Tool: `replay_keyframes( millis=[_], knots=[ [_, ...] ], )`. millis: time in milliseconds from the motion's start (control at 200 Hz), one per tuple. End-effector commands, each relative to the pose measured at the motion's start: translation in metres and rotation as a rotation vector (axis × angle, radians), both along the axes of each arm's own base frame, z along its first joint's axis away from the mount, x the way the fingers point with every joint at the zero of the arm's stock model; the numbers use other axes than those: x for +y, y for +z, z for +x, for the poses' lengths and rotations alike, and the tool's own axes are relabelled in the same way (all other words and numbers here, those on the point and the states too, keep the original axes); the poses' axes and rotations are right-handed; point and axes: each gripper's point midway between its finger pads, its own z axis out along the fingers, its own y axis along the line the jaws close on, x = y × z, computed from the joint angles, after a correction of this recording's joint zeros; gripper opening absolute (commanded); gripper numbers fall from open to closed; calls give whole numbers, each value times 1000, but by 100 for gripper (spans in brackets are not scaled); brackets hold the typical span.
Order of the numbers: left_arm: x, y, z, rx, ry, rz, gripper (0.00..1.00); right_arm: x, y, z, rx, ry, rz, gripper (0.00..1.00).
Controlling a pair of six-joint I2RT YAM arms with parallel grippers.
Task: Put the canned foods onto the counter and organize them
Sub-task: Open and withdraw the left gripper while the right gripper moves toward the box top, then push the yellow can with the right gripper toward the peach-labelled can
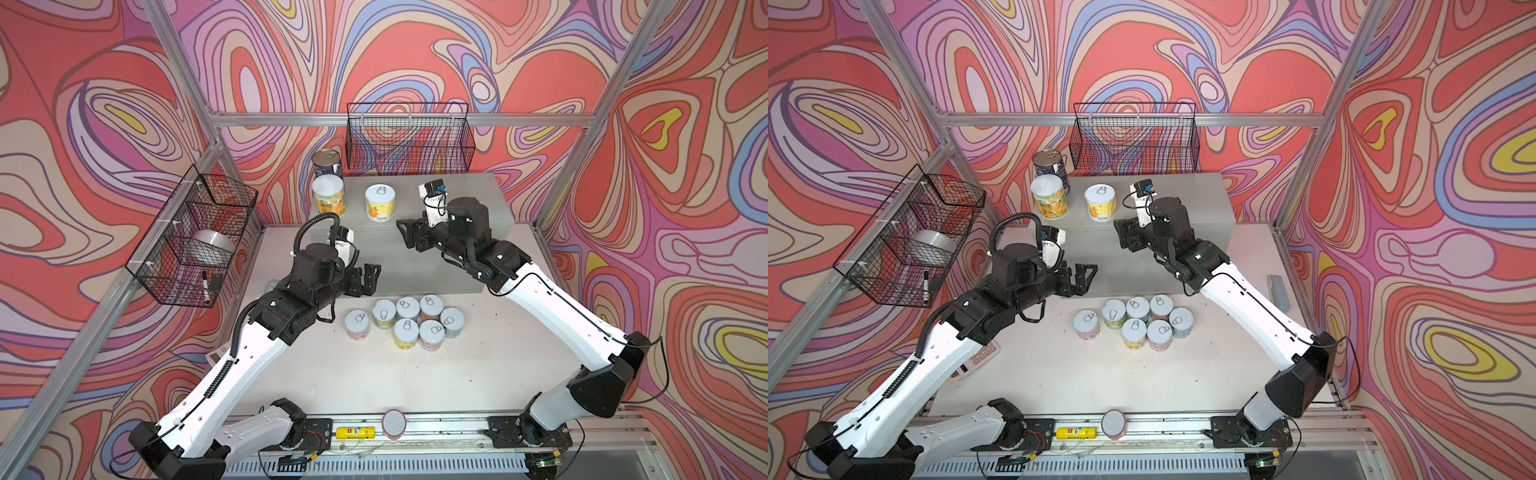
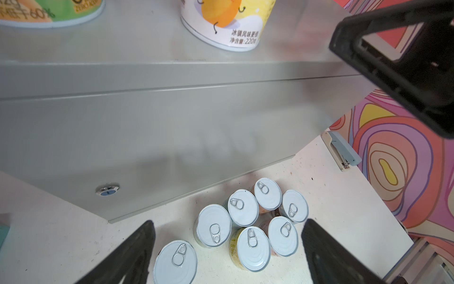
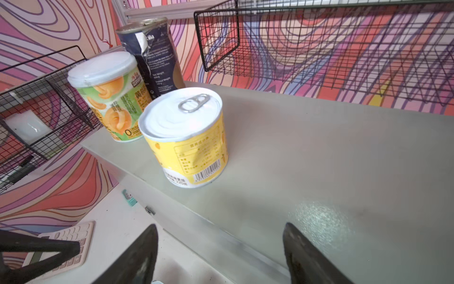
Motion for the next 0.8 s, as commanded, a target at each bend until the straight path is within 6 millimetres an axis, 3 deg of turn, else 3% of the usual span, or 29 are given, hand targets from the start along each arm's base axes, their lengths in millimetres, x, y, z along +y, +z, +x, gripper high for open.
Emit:
replay_keyframes(
  millis=[0, 215, 611, 701, 726, 796],
  knots=[
    [2, 14, -5, -43, 10, -54, 94, 12, 10, -1, -25, 68, 17, 79],
    [3, 3, -7, -19, 10, -52, 90, 26, 7, 6, -44, 112, 17, 74],
    [-1, -15, -13, -12, -10, -97, 89, 39, 2, 39, -60, 85, 1, 72],
    [1, -17, -13, -9, -4, -82, 89, 39, 9, 41, -80, 85, 7, 71],
    [2, -18, -13, -9, -2, -76, 89, 44, -5, 48, -62, 86, -5, 71],
    [5, -18, -14, -10, 9, -64, 89, 47, -7, 54, -61, 86, -3, 70]
  ],
)
